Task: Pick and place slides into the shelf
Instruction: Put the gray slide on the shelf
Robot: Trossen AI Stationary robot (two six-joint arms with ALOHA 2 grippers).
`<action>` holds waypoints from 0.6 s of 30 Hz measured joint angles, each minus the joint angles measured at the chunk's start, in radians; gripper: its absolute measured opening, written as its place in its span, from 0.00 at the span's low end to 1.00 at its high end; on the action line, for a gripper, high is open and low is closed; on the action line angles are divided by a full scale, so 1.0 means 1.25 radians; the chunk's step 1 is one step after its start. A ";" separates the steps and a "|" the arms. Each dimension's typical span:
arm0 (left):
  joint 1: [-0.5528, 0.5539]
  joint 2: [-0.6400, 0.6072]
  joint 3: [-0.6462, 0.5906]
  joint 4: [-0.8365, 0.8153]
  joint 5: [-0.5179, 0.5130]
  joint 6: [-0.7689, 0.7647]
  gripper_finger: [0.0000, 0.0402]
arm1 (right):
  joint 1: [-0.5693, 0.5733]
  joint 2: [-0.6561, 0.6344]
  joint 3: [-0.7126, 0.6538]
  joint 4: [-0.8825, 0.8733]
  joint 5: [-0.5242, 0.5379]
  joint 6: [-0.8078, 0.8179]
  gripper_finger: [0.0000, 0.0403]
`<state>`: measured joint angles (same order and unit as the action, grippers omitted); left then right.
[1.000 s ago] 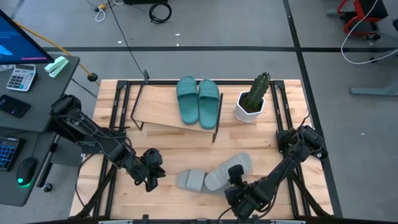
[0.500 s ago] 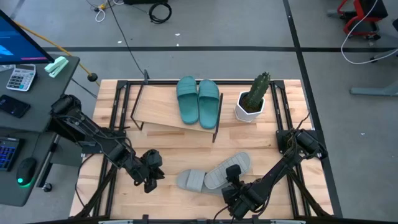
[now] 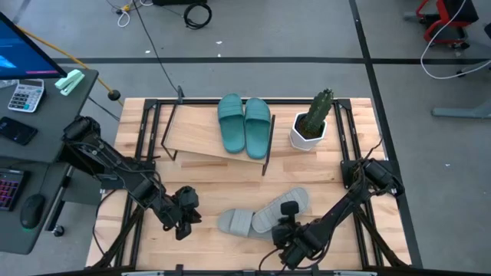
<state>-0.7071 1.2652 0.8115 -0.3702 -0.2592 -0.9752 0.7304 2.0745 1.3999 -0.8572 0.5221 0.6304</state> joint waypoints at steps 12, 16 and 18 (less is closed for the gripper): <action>0.000 0.000 0.000 0.002 -0.014 0.015 0.19 | -0.009 -0.102 -0.005 -0.020 -0.042 0.070 0.02; 0.000 0.000 0.000 0.002 -0.023 0.015 0.18 | -0.009 -0.168 -0.006 -0.047 -0.042 0.071 0.01; 0.000 0.000 0.000 0.002 -0.028 0.015 0.19 | -0.010 -0.205 -0.006 -0.047 -0.044 0.071 0.01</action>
<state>-0.7067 1.2652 0.8115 -0.3676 -0.2936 -0.9569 0.7184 1.8177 1.3930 -0.9161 0.4669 0.7193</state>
